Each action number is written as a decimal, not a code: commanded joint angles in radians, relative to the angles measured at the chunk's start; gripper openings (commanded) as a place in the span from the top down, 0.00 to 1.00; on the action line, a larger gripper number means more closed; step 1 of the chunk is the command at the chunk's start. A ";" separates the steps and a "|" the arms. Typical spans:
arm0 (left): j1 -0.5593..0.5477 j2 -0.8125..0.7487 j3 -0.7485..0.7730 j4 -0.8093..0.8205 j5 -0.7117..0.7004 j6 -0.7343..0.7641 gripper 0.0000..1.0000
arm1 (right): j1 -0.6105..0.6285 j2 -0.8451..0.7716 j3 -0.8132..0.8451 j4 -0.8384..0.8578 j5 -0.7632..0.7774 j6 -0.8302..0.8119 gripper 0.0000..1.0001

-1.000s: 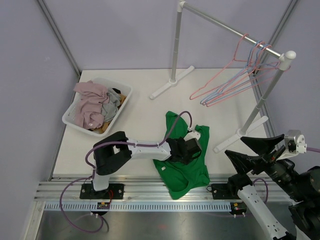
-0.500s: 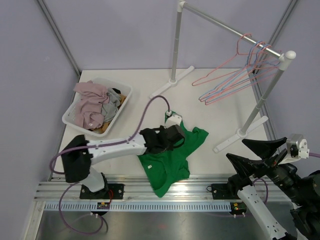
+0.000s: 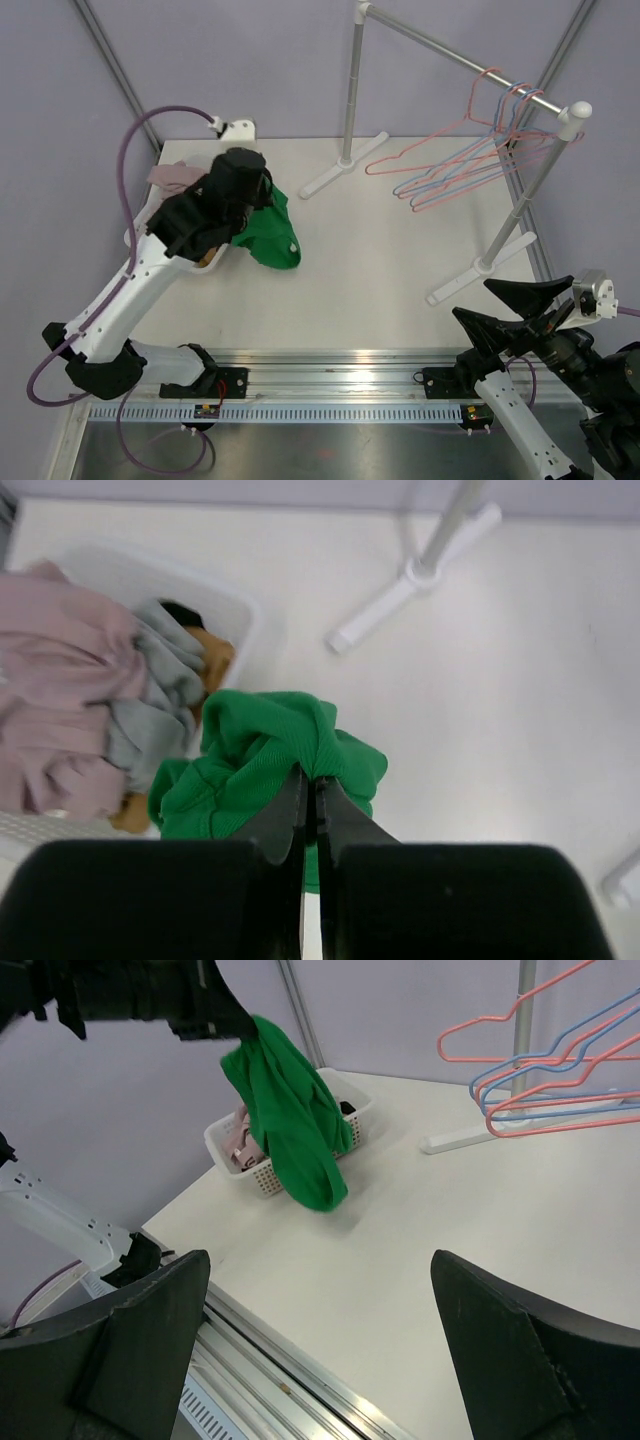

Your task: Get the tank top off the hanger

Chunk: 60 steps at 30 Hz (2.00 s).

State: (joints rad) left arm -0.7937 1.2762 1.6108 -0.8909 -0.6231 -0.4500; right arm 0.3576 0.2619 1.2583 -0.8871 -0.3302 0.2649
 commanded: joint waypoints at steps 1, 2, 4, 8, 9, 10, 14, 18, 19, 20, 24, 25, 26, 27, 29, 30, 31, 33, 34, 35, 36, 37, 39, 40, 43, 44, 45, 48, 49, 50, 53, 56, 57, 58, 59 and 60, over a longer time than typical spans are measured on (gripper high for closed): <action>0.085 -0.002 0.202 -0.036 -0.064 0.123 1.00 | 0.000 0.007 -0.008 0.039 0.013 -0.009 0.01; 0.140 0.005 0.225 -0.036 -0.072 0.140 1.00 | 0.001 0.008 -0.010 0.040 0.011 -0.003 0.01; 0.259 0.028 0.283 -0.036 -0.063 0.175 1.00 | 0.000 0.007 -0.020 0.054 0.000 0.003 0.01; 0.469 0.073 0.337 -0.028 0.067 0.185 1.00 | 0.000 0.016 -0.042 0.085 -0.018 0.014 0.00; 0.544 0.106 0.359 -0.032 0.107 0.174 1.00 | 0.000 0.023 -0.046 0.094 -0.021 0.017 0.01; 0.582 0.106 0.368 -0.037 0.108 0.174 1.00 | 0.000 0.023 -0.048 0.097 -0.024 0.017 0.00; 0.738 0.182 0.394 -0.078 0.219 0.087 1.00 | 0.000 0.042 -0.057 0.114 -0.035 0.022 0.01; 0.829 0.241 0.327 -0.045 0.270 0.047 1.00 | 0.001 0.042 -0.106 0.155 -0.050 0.042 0.01; 0.852 0.265 0.305 -0.036 0.292 0.050 1.00 | 0.000 0.040 -0.118 0.165 -0.056 0.052 0.00; 0.860 0.296 0.296 -0.036 0.334 0.051 1.00 | 0.000 0.039 -0.132 0.177 -0.062 0.063 0.01; 0.890 0.524 0.304 -0.055 0.483 0.050 1.00 | 0.000 0.045 -0.184 0.221 -0.096 0.102 0.00; 0.890 0.605 0.301 -0.056 0.517 0.048 1.00 | 0.001 0.045 -0.186 0.220 -0.102 0.103 0.00; 0.890 0.648 0.287 -0.048 0.604 0.043 1.00 | 0.000 0.043 -0.186 0.217 -0.108 0.102 0.00; 0.890 0.684 0.275 -0.042 0.638 0.031 1.00 | 0.000 0.040 -0.186 0.217 -0.113 0.099 0.01; 0.886 0.768 0.218 -0.002 0.742 0.019 1.00 | 0.000 0.027 -0.192 0.218 -0.112 0.093 0.01; 0.883 0.787 0.206 0.009 0.764 0.016 1.00 | 0.000 0.020 -0.195 0.217 -0.110 0.092 0.01; 0.881 0.813 0.189 0.015 0.781 0.016 1.00 | -0.002 0.010 -0.198 0.218 -0.107 0.092 0.00; 0.881 0.856 0.176 0.015 0.781 0.023 1.00 | 0.001 0.004 -0.204 0.212 -0.116 0.092 0.00; 0.881 0.864 0.161 0.017 0.767 0.031 1.00 | 0.001 -0.001 -0.204 0.209 -0.118 0.089 0.00; 0.883 0.877 0.159 0.015 0.734 0.031 1.00 | 0.000 -0.004 -0.203 0.200 -0.119 0.088 0.01; 0.883 0.882 0.164 -0.003 0.726 0.033 1.00 | 0.001 -0.006 -0.203 0.195 -0.121 0.086 0.01; 0.883 0.882 0.172 -0.014 0.726 0.036 1.00 | 0.000 -0.006 -0.200 0.191 -0.121 0.079 0.00; 0.883 0.826 0.179 -0.007 0.729 0.031 1.00 | 0.001 -0.009 -0.189 0.178 -0.116 0.074 0.00; 0.883 0.789 0.170 0.004 0.726 0.024 1.00 | 0.000 -0.006 -0.186 0.175 -0.115 0.070 0.00; 0.883 0.655 0.167 0.032 0.743 0.017 0.80 | 0.000 0.006 -0.166 0.159 -0.112 0.060 0.01; 0.883 0.623 0.167 0.036 0.759 0.017 0.67 | 0.000 0.010 -0.154 0.154 -0.110 0.057 0.01; 0.883 0.585 0.167 0.044 0.761 0.016 0.62 | 0.000 0.016 -0.148 0.142 -0.102 0.054 0.01; 0.883 0.453 0.159 0.058 0.778 0.016 0.42 | 0.000 0.028 -0.126 0.116 -0.054 0.053 0.00; 0.877 0.396 0.164 0.058 0.781 0.017 0.38 | 0.000 0.036 -0.123 0.109 -0.034 0.059 0.01; 0.880 0.373 0.169 0.058 0.790 0.026 0.34 | 0.000 0.042 -0.119 0.097 -0.012 0.062 0.00; 0.875 0.283 0.189 0.024 0.800 0.043 0.12 | 0.000 0.082 -0.100 0.059 0.097 0.063 0.00; 0.866 0.153 0.155 -0.002 0.745 0.077 0.01 | 0.000 0.138 -0.071 0.013 0.268 0.069 0.01; 0.854 0.115 0.140 -0.016 0.706 0.083 0.01 | 0.000 0.152 -0.062 0.002 0.323 0.071 0.00; 0.841 0.077 0.123 -0.022 0.666 0.100 0.01 | 0.000 0.181 -0.053 -0.009 0.364 0.077 0.01; 0.832 -0.008 0.071 -0.020 0.596 0.106 0.01 | 0.000 0.198 -0.028 -0.033 0.382 0.076 0.00; 0.814 -0.047 0.051 -0.023 0.565 0.108 0.01 | 0.000 0.210 -0.016 -0.044 0.404 0.071 0.01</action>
State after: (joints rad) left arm 0.0532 1.3552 1.7229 -0.8722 0.0639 -0.3870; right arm 0.3576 0.4210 1.1862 -0.8803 -0.0906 0.3378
